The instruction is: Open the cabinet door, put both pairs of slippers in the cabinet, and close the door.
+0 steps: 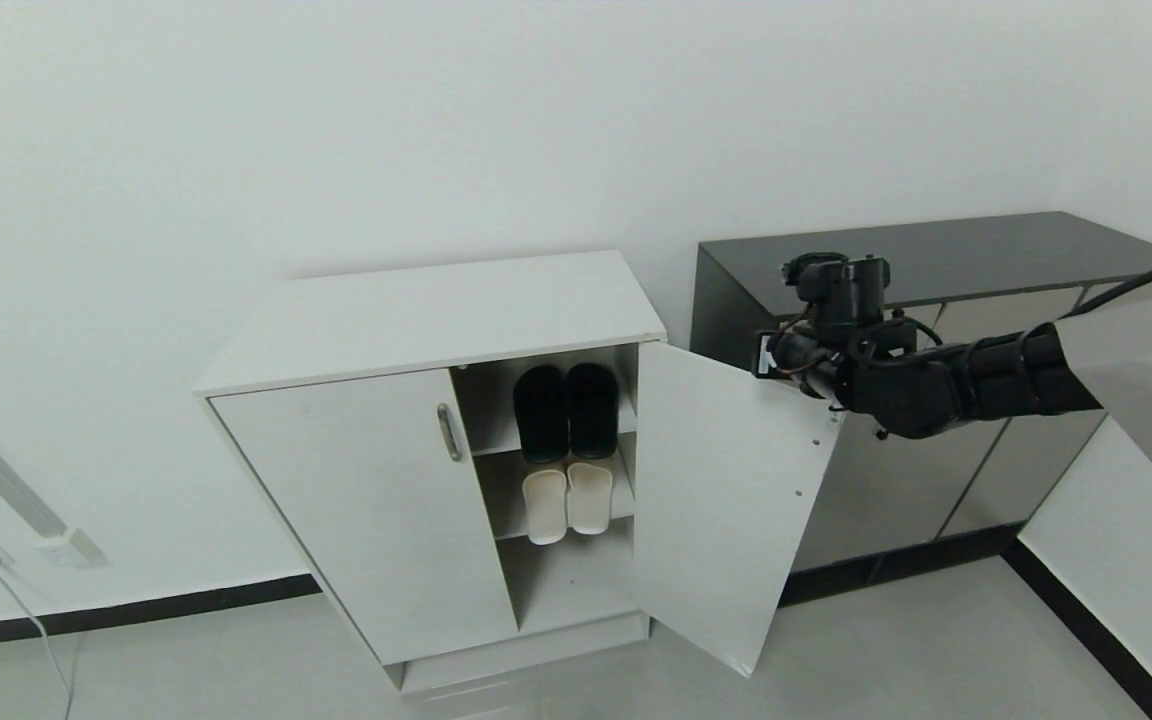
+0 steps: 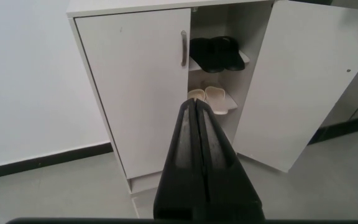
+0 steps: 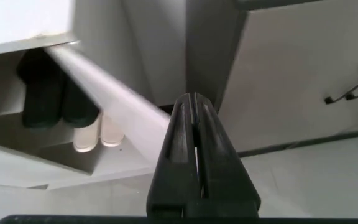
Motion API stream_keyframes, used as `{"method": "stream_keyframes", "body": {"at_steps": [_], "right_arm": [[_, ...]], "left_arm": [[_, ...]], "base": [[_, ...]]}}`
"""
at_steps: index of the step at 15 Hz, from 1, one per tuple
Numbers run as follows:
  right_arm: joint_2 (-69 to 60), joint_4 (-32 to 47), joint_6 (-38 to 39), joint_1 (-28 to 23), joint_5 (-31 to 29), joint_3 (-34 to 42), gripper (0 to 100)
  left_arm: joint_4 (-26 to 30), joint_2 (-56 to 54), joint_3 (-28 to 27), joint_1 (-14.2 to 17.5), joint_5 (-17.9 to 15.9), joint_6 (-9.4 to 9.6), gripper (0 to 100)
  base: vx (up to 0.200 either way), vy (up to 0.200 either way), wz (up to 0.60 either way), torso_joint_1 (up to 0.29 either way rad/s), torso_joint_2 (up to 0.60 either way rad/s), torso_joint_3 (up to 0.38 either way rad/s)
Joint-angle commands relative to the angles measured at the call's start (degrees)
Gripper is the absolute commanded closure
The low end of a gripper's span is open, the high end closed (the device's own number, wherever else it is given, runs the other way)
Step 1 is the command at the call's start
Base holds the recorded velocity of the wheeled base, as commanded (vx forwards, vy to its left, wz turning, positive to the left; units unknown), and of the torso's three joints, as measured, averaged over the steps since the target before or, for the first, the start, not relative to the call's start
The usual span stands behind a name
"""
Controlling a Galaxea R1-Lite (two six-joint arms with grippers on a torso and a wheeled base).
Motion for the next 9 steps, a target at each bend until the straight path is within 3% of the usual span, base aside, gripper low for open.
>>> {"method": "stream_keyframes", "body": {"at_steps": [1,9], "right_arm": [[2.4,0.2,0.0,-1.1,0.0,-1.7,100],[3.2,1.7,0.0,-2.2,0.1,-1.1,100]], "left_arm": [[0.0,0.0,0.0,0.0,0.0,0.00,100],[0.0,0.0,0.0,0.0,0.0,0.00,100]], "base": [[0.000,0.000,0.00,0.000,0.00,0.000],[0.000,0.000,0.00,0.000,0.00,0.000]]}}
